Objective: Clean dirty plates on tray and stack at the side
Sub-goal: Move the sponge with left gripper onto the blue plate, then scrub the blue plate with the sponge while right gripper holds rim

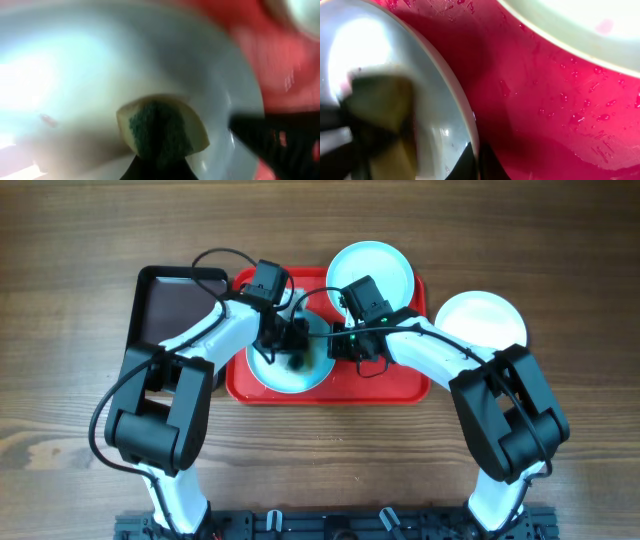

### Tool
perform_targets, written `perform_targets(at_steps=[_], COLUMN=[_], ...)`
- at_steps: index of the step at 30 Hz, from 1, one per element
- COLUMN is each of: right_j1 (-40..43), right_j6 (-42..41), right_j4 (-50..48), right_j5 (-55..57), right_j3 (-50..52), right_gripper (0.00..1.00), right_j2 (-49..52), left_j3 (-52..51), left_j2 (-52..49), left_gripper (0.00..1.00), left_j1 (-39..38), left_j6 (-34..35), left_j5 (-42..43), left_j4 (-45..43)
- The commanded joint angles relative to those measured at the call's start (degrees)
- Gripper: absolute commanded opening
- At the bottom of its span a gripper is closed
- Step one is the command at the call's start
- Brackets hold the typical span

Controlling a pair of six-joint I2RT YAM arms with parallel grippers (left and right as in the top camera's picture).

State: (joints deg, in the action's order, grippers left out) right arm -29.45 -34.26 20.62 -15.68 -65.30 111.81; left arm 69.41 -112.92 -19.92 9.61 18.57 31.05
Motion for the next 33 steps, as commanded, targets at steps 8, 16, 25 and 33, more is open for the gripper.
perform_targets(at_steps=[8, 16, 25, 33], right_j1=[-0.15, -0.15, -0.13, -0.11], right_j6=[-0.22, -0.24, -0.26, -0.24], right_j4=[0.66, 0.68, 1.11, 1.07], right_j5=[-0.20, -0.24, -0.96, -1.38], right_j3=[0.07, 0.07, 0.07, 0.07], right_gripper=[0.04, 0.04, 0.04, 0.04], right_j2=[1.73, 1.75, 1.95, 2.03], left_j3=[-0.94, -0.94, -0.94, -0.94], left_j2=[-2.75, -2.75, -2.75, -2.75], left_gripper=[0.04, 0.04, 0.04, 0.04], left_j1=[0.68, 0.66, 0.79, 0.70], left_j6=[12.39, 18.27, -3.89, -9.20], left_j5=[-32.37, -27.10, 9.88, 17.18], left_j4=[-4.11, 13.29, 16.61, 13.20])
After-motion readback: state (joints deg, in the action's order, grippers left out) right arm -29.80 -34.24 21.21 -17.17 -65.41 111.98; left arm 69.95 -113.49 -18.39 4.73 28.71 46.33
